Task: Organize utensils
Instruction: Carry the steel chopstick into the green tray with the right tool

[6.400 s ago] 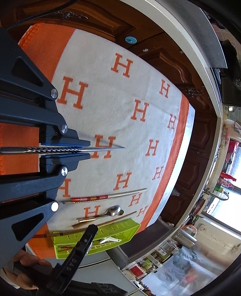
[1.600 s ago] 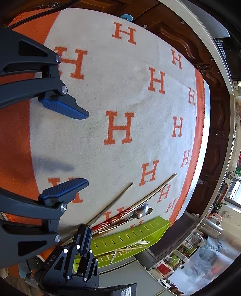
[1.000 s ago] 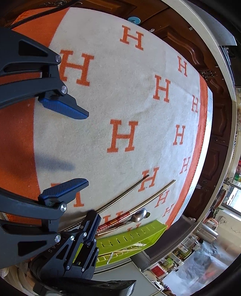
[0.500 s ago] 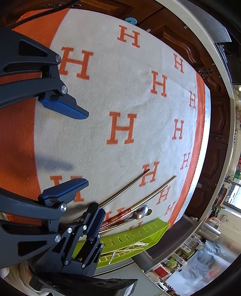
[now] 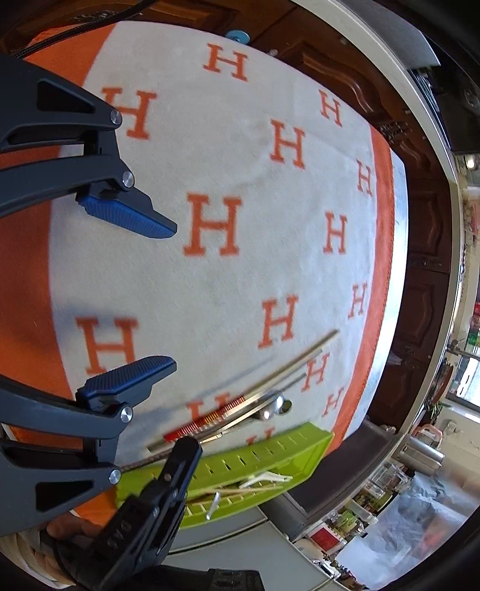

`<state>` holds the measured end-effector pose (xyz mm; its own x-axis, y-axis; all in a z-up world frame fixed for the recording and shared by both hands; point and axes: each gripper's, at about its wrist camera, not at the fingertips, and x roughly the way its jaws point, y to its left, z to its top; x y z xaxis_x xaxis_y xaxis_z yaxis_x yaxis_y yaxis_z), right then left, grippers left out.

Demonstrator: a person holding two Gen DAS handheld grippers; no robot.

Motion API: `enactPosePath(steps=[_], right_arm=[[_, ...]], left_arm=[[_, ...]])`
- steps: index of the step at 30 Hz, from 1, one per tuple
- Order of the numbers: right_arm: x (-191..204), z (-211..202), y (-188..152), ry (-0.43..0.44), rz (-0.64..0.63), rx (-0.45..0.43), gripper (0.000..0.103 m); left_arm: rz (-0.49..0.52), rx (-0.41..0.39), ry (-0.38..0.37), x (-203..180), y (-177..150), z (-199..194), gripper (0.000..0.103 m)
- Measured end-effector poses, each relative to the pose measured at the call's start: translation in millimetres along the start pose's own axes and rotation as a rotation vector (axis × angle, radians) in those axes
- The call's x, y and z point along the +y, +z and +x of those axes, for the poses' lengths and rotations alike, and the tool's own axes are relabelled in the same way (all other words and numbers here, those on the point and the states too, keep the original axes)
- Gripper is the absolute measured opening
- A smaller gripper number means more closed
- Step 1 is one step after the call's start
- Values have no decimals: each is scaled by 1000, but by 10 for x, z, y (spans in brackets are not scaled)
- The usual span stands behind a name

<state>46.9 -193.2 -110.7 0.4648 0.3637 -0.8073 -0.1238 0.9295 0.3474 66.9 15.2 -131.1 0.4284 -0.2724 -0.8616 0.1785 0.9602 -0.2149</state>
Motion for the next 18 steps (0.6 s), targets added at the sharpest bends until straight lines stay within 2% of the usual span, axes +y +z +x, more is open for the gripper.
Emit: enactPosePath(steps=[4,6,8,9,11,13,18], right_arm=[[-335,-361,148,-28,137,-70,5],[-524,-525,198,-65,198,-106,5],[-726,-650,222,-128,257,-128,5],[-802,-690,226,-150,275,-134,5],[-969,-753,225,-171,319,-142,5],[-1083,-776,227,-180,342,-145,5],[-1246,-761,220,-181,369,-152,6]], left_arm=[[19,3,-22,-287,245,143,64],[-2,21,-33,-416,391,291,58],[-48,62,-42,-499,527,474,44],[-68,76,-44,-522,565,537,40],[-129,125,-35,-573,669,744,27],[-162,144,-20,-619,706,856,22],[-160,128,43,-757,726,937,20]])
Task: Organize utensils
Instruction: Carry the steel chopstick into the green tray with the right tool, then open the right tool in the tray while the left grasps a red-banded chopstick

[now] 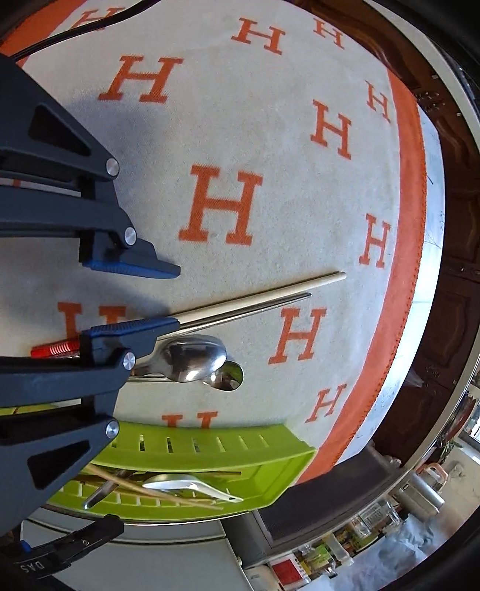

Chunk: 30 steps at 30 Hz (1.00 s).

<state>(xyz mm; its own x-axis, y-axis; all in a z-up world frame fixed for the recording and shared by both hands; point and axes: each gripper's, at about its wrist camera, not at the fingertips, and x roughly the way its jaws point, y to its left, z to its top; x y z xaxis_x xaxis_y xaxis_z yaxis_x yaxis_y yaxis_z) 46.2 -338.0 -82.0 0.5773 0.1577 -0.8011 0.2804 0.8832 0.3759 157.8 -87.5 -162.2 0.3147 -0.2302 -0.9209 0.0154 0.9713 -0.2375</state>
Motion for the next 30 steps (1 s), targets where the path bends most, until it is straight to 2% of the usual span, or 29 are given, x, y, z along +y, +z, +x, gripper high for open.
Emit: enactPosePath(steps=[9,13,19,25,30], right_arm=[[-75,165,-109,6,-6,3,6],[-20,139,-147,-1,-19,-9,6],[3,68,-168,-11,-30,-24,6],[-36,95,-156,13,-16,-17,6],[-98,182,-112,69,40,-2,6]], left_arm=[[6,-10,37,-166,26,42,19],[-9,-14,71,-210,44,60,24],[11,-28,131,-300,-28,56,23],[-1,-34,102,-174,-109,-13,22],[-46,-13,26,27,-174,-93,22]])
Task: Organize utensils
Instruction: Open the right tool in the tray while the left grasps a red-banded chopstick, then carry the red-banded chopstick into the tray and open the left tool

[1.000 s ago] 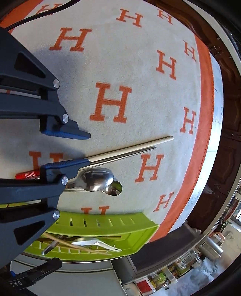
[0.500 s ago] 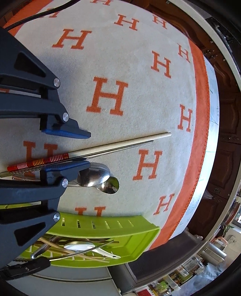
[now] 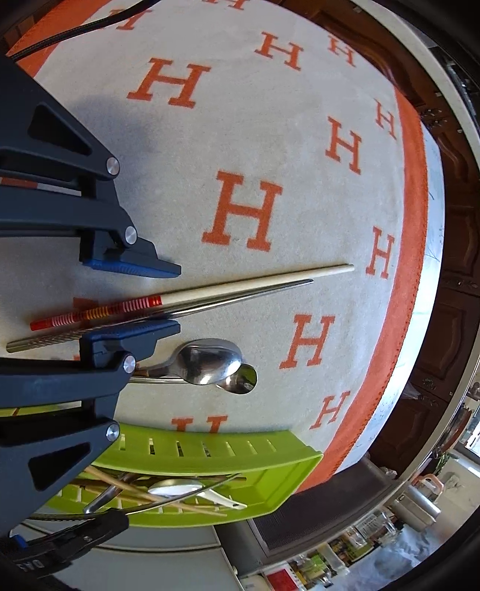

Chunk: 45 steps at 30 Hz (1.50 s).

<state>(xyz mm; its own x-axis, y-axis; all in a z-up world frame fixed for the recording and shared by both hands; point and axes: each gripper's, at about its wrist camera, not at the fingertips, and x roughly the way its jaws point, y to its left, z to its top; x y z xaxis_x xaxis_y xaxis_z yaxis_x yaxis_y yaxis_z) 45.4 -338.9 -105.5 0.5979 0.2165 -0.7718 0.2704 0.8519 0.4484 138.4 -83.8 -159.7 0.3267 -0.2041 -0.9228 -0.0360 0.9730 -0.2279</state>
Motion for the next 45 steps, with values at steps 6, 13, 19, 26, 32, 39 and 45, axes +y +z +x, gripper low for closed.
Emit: enactPosePath(steps=[6,13,19,26,32,39,45], right_arm=[[-46,155,147,112,98,10,31],[-27,140,143,146,113,7,37],[3,83,80,119,73,-8,37],[129,33,-13,69,-9,-17,36],[112,-44,-58,45,-32,-21,36],[22,-208,-52,34,-18,-52,36],[25,-297,-104,25,-21,-61,36]], left_arm=[[-19,13,-42,98,-29,-24,22],[-15,19,-35,101,-23,-15,19],[17,1,22,7,28,18,15],[169,-74,198,-308,-46,66,13],[148,-74,166,-243,-47,26,3],[103,-69,14,-80,-91,-293,3],[86,-76,-108,-126,-53,-645,3]])
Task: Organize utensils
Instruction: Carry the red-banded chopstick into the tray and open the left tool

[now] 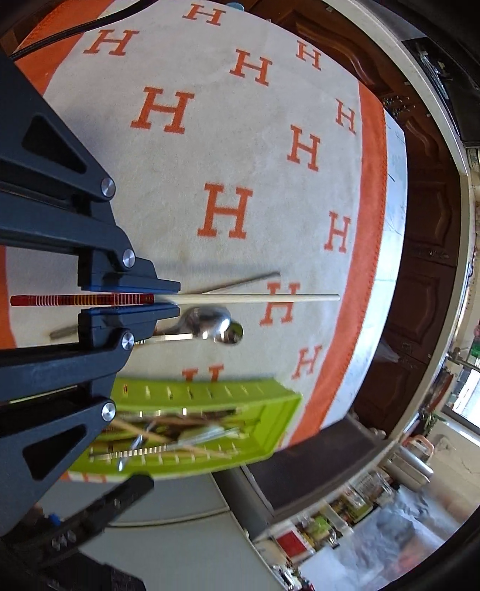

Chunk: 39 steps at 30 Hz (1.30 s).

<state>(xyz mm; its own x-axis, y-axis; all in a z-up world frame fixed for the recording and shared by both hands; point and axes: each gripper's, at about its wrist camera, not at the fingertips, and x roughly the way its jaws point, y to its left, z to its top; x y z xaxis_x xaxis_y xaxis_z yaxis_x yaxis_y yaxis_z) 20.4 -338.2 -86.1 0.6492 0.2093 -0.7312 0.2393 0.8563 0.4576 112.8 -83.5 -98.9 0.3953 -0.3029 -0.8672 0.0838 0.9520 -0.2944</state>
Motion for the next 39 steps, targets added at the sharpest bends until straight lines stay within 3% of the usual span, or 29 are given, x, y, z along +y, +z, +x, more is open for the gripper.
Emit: enactPosePath(steps=[4,8,17,18,20,24,27,34,39], right_arm=[[20,-61,-21,-22,3,-10,36],[10,-173,-18,-104,-11,-38,36],[-122,-336,-12,-201,-2,-59,36],[-140,-339,-19,-205,2,-58,36],[-172,-327,-29,-218,8,-54,36],[-166,-271,-49,-222,10,-36,36],[-83,-233,-61,-219,-6,-30,36],[299,-192,-98,-201,-78,-32,36],[654,-126,-171,-166,-138,-13,36]], left_arm=[[21,5,-71,-220,38,-142,3],[80,28,-114,-554,10,-159,3],[173,78,-90,-1007,-109,73,4],[186,79,-72,-1026,-135,92,6],[207,75,-54,-1028,-169,87,21],[237,26,-25,-972,-229,-48,30],[231,-7,-4,-839,-239,-165,44],[171,-94,112,-323,-157,-340,55],[106,-123,184,129,-144,-424,56]])
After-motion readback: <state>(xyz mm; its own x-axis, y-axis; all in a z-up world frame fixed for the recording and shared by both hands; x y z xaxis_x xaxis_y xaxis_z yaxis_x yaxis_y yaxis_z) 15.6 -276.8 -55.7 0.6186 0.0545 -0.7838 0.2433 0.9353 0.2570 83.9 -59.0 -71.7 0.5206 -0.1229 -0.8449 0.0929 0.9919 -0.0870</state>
